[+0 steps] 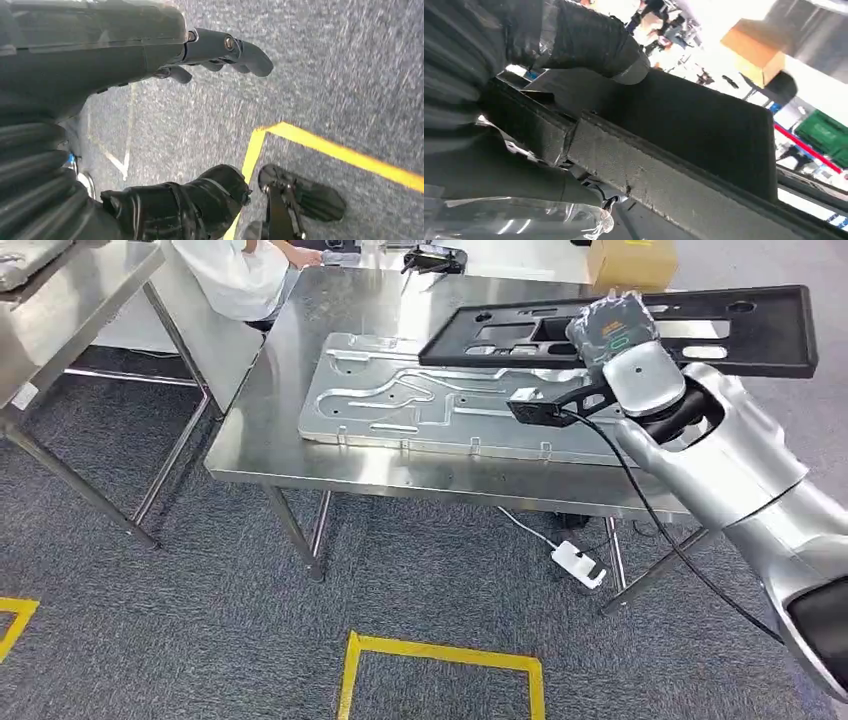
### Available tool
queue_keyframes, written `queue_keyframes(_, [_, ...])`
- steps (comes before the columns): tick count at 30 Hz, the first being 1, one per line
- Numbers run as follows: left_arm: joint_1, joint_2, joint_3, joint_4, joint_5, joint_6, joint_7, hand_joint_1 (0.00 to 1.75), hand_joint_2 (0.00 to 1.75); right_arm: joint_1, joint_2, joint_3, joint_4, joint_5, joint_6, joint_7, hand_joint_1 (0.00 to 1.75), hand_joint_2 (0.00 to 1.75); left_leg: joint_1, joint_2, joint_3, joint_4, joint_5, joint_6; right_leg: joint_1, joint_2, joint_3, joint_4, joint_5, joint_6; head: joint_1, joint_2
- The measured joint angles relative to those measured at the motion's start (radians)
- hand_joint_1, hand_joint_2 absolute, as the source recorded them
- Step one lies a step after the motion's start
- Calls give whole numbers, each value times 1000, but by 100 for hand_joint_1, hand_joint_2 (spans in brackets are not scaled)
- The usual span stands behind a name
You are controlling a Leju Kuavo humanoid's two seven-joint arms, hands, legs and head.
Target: Take the parts from the cabinet and place them on the table.
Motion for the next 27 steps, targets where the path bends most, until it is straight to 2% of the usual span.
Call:
queue_keyframes(1, [0,0,0,0,0,0,0,0,175,0,0,0,0,0,-1,-1,161,175,0,0,0,1,-1,0,0,0,5,-11,6,0,0,0])
queue_keyframes(2, [0,-2,0,0,0,-2,0,0,175,-3,5,0,0,2,-13,-6,161,175,0,-3,1,9,-12,-7,1,0,52,-133,51,-7,1,0])
queue_keyframes(3, [-1,-2,0,0,0,-2,0,0,175,-5,10,0,0,4,-21,-11,161,175,-7,-4,-5,14,-16,-12,9,1,71,-144,36,-8,0,0])
queue_keyframes(5, [-2,0,0,0,-2,-2,3,0,175,2,39,2,4,5,-44,-33,161,175,-6,-3,-8,12,-27,-33,0,1,74,-153,36,-26,-3,0])
queue_keyframes(6, [-2,0,-1,0,-2,-2,5,0,175,1,45,2,6,6,-55,-36,161,175,-5,2,-17,44,-43,-40,-1,0,78,-154,33,-31,-7,0])
queue_keyframes(8, [-2,0,-1,0,-2,-2,6,0,175,2,62,2,10,7,-69,-40,161,175,-2,5,-82,172,-97,-48,0,0,81,-154,29,-39,-8,0])
queue_keyframes(9, [-2,0,-2,0,-1,-3,6,0,175,4,72,3,13,7,-73,-43,161,175,-2,5,-134,261,-126,-51,1,0,83,-154,26,-43,-9,0])
queue_keyframes(10, [-1,0,-3,0,0,-4,6,0,175,8,82,4,16,8,-76,-45,161,175,-2,6,-170,317,-140,-52,2,1,85,-153,24,-45,-9,0])
queue_keyframes(11, [-1,0,-3,0,0,-5,6,0,175,13,87,4,18,8,-78,-48,161,175,-2,6,-187,329,-125,-52,2,1,89,-153,21,-44,-9,0])
queue_keyframes(12, [-1,0,-3,0,1,-5,6,0,175,16,92,4,21,8,-80,-52,161,175,-2,6,-178,295,-90,-51,3,1,95,-153,17,-44,-9,0])
queue_keyframes(13, [-1,0,-3,0,2,-5,6,0,175,17,98,4,23,8,-81,-55,161,175,-2,6,-150,225,-42,-48,3,1,102,-153,13,-42,-9,0])
queue_keyframes(14, [-1,1,-3,0,3,-5,6,0,175,16,106,4,26,9,-82,-56,161,175,-2,6,-103,121,16,-44,3,1,111,-153,7,-40,-9,0])
queue_keyframes(15, [-1,1,-3,0,3,-5,6,0,175,16,109,4,28,10,-86,-57,161,175,-3,7,-66,36,53,-38,3,0,116,-153,3,-37,-9,0])
queue_keyframes(16, [-1,3,-3,0,4,-5,6,0,175,13,113,4,31,11,-92,-59,161,175,-12,6,-44,12,33,-35,10,2,116,-152,-1,-32,-8,0])
queue_keyframes(19, [-4,3,-3,0,5,-4,6,0,175,16,124,5,37,11,-96,-66,161,175,-14,5,-44,6,26,-23,7,1,118,-160,-1,-19,-10,0])
queue_keyframes(20, [-4,3,-4,0,5,-4,6,0,175,14,127,5,39,11,-97,-66,161,175,-7,6,-38,-4,30,-15,13,2,121,-159,-4,-13,-8,0])
queue_keyframes(21, [-3,3,-4,0,5,-4,6,0,175,15,127,5,41,11,-97,-66,161,175,-3,6,-29,-12,32,-11,8,1,112,-142,-15,-9,-9,0])
queue_keyframes(22, [-2,3,-4,0,5,-4,7,0,175,11,131,5,43,11,-98,-66,161,175,-3,7,-26,-14,30,-6,9,0,92,-97,-42,-7,-4,0])
queue_keyframes(24, [-4,3,-4,0,5,-4,7,0,175,12,132,5,46,11,-100,-67,161,175,-3,7,-23,-12,27,3,6,1,12,59,-106,-3,-4,0])
queue_keyframes(25, [-4,3,-4,0,6,-4,7,0,175,18,133,5,49,11,-100,-69,161,175,-3,5,-20,-12,24,5,5,0,-27,126,-122,0,-3,0])
queue_keyframes(26, [-3,3,-4,0,6,-4,7,0,175,24,133,7,51,11,-100,-69,161,175,-3,4,-18,-11,21,5,4,0,-49,151,-117,1,-3,0])
queue_keyframes(27, [-1,3,-4,0,6,-4,7,0,175,29,135,9,54,11,-100,-71,161,175,-2,2,-14,-9,16,4,2,0,-46,128,-87,1,-3,0])
